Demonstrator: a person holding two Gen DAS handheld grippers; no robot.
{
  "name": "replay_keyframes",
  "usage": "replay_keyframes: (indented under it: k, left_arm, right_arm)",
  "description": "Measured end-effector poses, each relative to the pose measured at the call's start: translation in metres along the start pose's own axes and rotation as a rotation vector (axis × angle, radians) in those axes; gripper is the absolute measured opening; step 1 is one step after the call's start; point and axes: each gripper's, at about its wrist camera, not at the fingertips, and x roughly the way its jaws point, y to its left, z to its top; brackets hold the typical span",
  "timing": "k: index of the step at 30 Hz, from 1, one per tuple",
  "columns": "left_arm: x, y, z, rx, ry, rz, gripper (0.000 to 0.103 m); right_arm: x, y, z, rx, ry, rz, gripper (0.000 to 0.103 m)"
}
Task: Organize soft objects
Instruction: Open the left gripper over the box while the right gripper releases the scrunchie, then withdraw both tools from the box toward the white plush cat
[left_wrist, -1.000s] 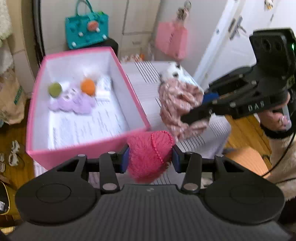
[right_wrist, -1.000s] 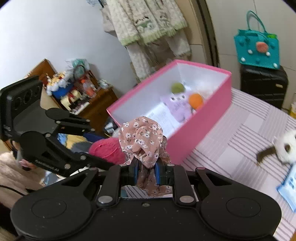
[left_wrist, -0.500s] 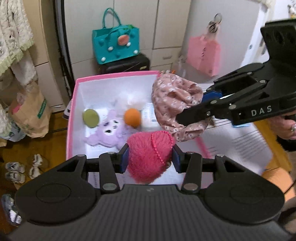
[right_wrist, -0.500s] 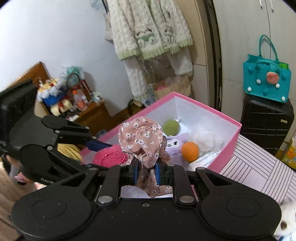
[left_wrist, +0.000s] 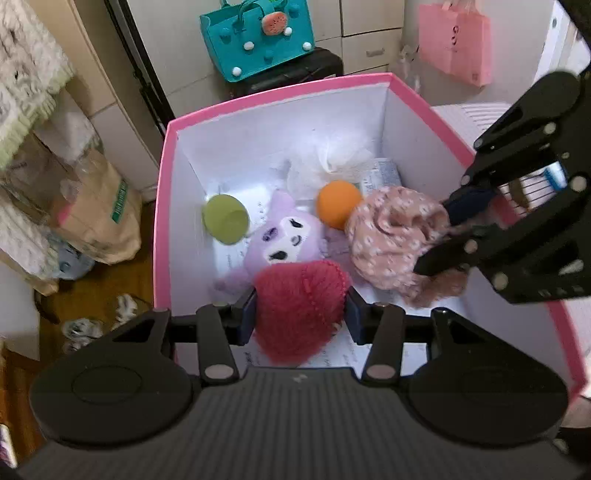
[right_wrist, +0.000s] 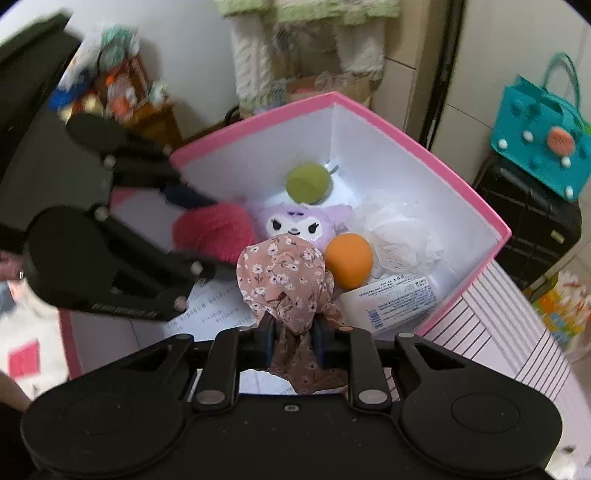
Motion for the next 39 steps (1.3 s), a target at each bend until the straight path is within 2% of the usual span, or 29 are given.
replay_keyframes:
  k: [1,7,15,20,25,33,39]
  left_arm:
    - [0.001,-0.002,0.000,0.006,0.000,0.007,0.047]
    - [0.008,-0.001,0.002,-0.001,0.005,-0.006,0.050]
    - [0.003,-0.004,-0.002,0.015,-0.017,0.004,0.053]
    - [-0.016,0.000,-0.003,-0.003,-0.070,0.034,0.055]
    - [-0.038,0.006,-0.008,-0.039,-0.092,0.042,0.058]
    - [-0.083,-0.001,-0.022,-0.055,-0.111,-0.023,0.062]
    - [-0.122,-0.012,-0.034,-0.050,-0.139,-0.036,0.067]
  right_arm:
    - [0.003,0.002,0.002,-0.026,0.016,-0.006,0.027]
    - [0.011,0.008,0.007,-0.100,0.030,-0.083,0.042]
    - [-0.011,0.000,0.002,-0.017,-0.069,-0.098,0.043]
    - [-0.041,0.004,-0.012,0.044,-0.135,-0.073,0.044]
    - [-0.063,0.010,-0.028,0.091,-0.164,-0.032,0.045]
    - [-0.093,0.031,-0.049,0.101,-0.216,-0.001,0.046]
    - [-0.119,0.047,-0.066,0.096,-0.263,0.005,0.048]
